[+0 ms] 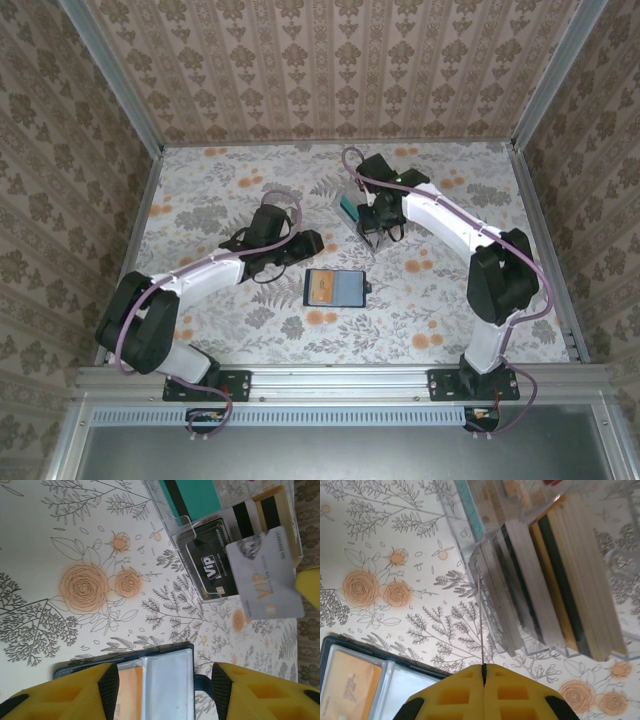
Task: Put the credit cards into the card holder
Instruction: Pick up the credit card from the storage box.
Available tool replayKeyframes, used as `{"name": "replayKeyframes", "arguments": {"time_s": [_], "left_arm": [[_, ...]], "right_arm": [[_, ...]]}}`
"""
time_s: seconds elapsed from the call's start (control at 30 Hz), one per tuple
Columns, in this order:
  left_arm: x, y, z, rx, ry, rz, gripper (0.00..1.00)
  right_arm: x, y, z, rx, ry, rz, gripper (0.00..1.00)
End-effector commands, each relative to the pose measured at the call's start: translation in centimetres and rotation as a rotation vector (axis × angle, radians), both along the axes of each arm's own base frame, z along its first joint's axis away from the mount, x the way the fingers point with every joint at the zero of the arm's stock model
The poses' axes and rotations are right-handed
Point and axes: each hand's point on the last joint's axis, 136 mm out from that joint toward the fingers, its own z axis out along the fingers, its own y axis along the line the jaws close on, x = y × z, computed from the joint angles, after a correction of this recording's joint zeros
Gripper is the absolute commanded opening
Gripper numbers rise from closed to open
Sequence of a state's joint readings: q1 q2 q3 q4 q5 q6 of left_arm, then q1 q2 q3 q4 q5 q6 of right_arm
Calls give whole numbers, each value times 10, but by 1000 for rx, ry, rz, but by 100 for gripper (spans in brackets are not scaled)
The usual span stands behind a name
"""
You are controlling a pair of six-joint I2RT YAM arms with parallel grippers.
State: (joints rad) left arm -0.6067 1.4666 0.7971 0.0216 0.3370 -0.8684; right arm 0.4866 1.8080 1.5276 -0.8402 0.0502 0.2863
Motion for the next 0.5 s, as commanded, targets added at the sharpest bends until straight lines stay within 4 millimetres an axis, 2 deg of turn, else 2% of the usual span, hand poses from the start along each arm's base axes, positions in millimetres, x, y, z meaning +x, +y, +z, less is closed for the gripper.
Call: {"name": "replayKeyframes", "arguments": {"time_s": [0.0, 0.13, 0.47], "left_arm": [[7, -4, 6, -39, 9, 11, 54], [7, -8, 1, -57, 33, 8, 54], [5, -7, -8, -52, 59, 17, 54]], "right_arm": [[-11, 5, 11, 90, -3, -28, 0], [-24, 11, 5, 139, 28, -38, 0], [-54, 40, 14, 304, 35, -64, 0]]}}
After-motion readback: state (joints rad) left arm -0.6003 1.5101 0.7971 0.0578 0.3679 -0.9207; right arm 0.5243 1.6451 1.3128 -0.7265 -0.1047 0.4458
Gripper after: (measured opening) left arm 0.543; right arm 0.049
